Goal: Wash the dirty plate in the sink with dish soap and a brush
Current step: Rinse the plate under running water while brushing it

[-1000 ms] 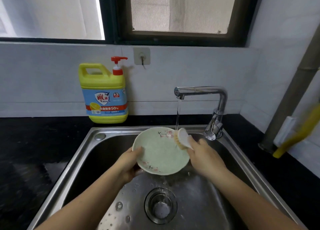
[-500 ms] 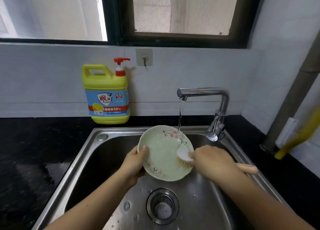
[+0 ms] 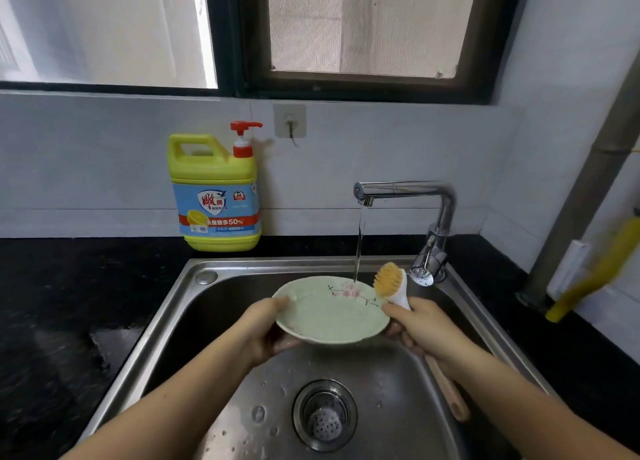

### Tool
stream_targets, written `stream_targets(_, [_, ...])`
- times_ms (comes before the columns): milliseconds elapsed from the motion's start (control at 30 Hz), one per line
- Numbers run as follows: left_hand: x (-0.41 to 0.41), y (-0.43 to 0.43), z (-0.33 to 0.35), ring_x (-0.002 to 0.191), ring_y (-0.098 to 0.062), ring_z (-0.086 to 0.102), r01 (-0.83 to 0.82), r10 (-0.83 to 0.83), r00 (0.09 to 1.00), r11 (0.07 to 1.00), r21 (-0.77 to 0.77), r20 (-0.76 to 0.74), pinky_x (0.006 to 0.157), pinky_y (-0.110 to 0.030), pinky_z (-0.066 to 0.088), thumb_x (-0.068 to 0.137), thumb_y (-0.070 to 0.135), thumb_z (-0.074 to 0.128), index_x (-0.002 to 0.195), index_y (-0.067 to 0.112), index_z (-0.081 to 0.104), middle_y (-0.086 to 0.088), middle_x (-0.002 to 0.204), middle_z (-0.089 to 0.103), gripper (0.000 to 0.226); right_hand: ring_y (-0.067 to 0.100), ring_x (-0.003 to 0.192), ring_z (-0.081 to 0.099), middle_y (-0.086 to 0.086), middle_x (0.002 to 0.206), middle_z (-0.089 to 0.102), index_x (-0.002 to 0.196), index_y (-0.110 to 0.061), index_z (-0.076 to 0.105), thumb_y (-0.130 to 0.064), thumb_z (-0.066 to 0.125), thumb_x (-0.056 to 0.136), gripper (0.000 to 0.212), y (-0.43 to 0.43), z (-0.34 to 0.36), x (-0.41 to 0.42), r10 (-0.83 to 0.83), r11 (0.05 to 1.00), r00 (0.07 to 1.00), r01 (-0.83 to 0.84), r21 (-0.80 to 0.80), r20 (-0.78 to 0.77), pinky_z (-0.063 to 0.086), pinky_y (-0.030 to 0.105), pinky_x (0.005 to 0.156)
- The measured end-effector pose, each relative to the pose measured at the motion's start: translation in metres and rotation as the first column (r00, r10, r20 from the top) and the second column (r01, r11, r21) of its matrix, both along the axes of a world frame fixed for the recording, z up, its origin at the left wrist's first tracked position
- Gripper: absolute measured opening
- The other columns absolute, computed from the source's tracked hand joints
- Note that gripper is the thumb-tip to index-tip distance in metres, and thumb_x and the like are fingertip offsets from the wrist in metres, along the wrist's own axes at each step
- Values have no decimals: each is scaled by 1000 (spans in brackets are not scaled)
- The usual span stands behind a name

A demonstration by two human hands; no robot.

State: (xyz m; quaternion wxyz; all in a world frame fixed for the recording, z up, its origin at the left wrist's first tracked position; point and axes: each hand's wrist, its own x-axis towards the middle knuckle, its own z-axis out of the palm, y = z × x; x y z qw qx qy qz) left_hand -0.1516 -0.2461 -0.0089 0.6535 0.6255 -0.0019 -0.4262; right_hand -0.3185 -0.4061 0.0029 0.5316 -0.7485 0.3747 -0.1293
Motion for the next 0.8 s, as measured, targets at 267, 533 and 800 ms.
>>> stream_targets(267, [0,-8,32,73,-28,63,197,-214,940,976,88,265,53,-37,58,95,13,51,112,14,53,-16,90,63,18,6,29,39,7,54,48,102,-4,56,-5,54,90,12,7,-5,-8,-6,987,1000,8,158,-17,23,18,31])
stream_targets(533, [2,2,-6,96,-36,65,136,-120,955,990,-40,271,76,-48,56,96,22,51,121,16,55,-17,107,67,26,28,76,67,5,93,67,102,-24,56,-7,52,89,22,18,-2,-5,-4,993,983,24,-113,181,56,42,65])
stream_targets(800, [-22,-17,-17,81,-24,63,69,-136,944,972,224,302,56,-32,55,90,16,61,121,1,48,-13,100,63,36,12,54,57,1,72,60,88,-17,56,-13,44,90,13,12,23,19,-7,920,998,28,-392,55,39,20,46])
